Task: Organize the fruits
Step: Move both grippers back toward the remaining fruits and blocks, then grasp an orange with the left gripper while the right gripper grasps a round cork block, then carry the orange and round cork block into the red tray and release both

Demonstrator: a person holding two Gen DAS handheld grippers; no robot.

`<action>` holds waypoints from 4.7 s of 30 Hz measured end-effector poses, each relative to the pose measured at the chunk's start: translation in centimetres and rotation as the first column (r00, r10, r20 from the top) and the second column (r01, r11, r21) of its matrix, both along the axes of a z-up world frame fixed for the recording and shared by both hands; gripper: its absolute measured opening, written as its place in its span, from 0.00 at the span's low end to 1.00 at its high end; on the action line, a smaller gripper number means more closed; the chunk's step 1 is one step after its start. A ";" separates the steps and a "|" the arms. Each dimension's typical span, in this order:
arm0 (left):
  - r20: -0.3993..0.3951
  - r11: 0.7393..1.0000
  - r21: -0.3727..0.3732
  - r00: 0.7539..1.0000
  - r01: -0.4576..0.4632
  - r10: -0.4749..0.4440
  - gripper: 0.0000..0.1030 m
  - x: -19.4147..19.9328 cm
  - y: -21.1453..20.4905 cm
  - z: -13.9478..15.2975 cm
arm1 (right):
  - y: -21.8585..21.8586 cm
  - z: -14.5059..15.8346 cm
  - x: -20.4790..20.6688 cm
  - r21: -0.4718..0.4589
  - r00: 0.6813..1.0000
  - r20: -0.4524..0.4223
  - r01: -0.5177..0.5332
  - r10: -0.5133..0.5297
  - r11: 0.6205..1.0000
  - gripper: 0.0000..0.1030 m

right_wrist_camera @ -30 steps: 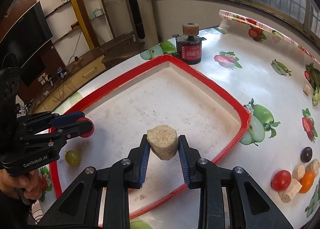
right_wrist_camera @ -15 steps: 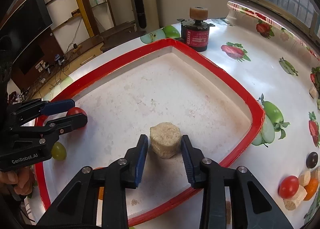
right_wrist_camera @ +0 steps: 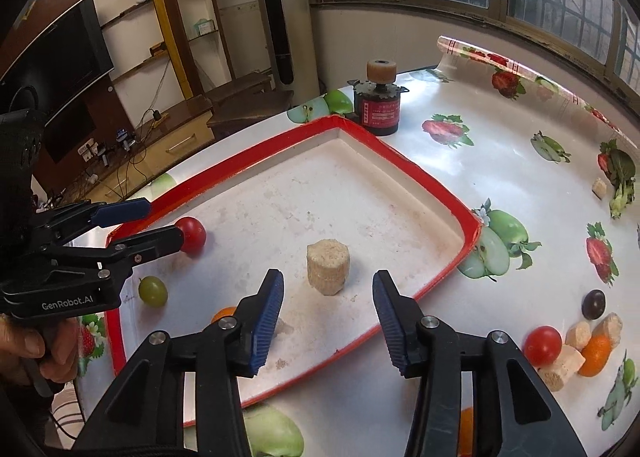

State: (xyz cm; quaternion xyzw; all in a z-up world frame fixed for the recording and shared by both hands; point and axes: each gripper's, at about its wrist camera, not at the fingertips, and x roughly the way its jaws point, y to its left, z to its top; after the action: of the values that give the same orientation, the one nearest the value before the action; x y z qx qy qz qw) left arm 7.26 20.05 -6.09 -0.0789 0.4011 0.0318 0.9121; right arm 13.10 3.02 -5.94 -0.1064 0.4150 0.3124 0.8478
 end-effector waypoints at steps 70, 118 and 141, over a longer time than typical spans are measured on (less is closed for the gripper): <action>-0.108 0.926 -0.029 0.919 0.377 -0.378 0.77 4.2 -23.4 -2.6 | -23.4 -2.1 7.9 0.107 0.911 -0.058 0.413 -0.409 0.904 0.44; 0.007 0.925 -0.066 0.927 0.374 -0.374 0.30 -0.7 -16.6 1.4 | -18.5 3.5 -3.9 0.204 0.961 0.020 0.267 -0.277 0.942 0.34; 0.029 0.973 -0.070 0.976 0.218 -0.217 0.30 -1.7 -8.2 1.8 | -10.7 3.5 -4.5 0.204 0.988 0.004 0.148 -0.152 0.968 0.34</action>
State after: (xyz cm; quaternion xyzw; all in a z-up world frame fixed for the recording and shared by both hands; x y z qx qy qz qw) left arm 5.58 11.89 -4.32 -0.0682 0.3985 -0.0837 0.9108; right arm 8.62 -7.65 -2.44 0.0095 0.3795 0.2873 0.8794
